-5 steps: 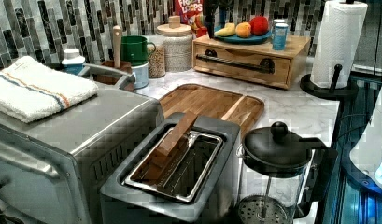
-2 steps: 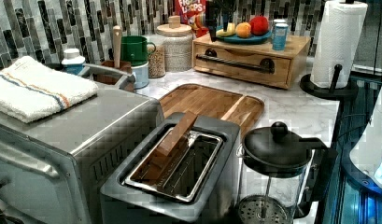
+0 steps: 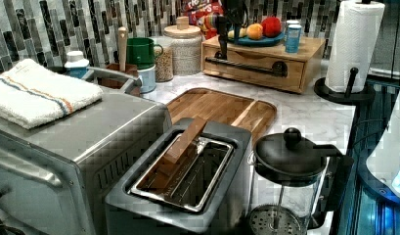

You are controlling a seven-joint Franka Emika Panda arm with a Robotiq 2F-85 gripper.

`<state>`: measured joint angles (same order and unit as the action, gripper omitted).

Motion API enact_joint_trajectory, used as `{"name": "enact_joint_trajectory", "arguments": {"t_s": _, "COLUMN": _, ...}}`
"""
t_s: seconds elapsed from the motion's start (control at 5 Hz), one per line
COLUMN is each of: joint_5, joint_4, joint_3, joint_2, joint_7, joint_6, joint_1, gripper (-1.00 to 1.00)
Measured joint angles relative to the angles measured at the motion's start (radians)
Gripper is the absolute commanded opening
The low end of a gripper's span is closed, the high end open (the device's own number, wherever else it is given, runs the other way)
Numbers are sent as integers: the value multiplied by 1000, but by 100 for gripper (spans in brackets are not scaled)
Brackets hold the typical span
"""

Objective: Open the drawer.

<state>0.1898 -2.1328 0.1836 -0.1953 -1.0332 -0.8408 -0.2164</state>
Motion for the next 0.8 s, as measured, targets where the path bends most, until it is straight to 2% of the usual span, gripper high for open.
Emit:
{"name": "enact_joint_trajectory", "arguments": {"t_s": 0.4, "joint_5": 1, "joint_4": -59, "joint_3": 29, "joint_2": -56, "joint_7": -9, "joint_6": -79, "joint_1": -12, "gripper": 100}}
{"name": "enact_joint_trajectory", "arguments": {"t_s": 0.8, "joint_5": 21, "joint_4": -76, "joint_3": 23, "joint_2": -121, "joint_7": -3, "joint_6": -112, "joint_1": -1, "gripper": 100}}
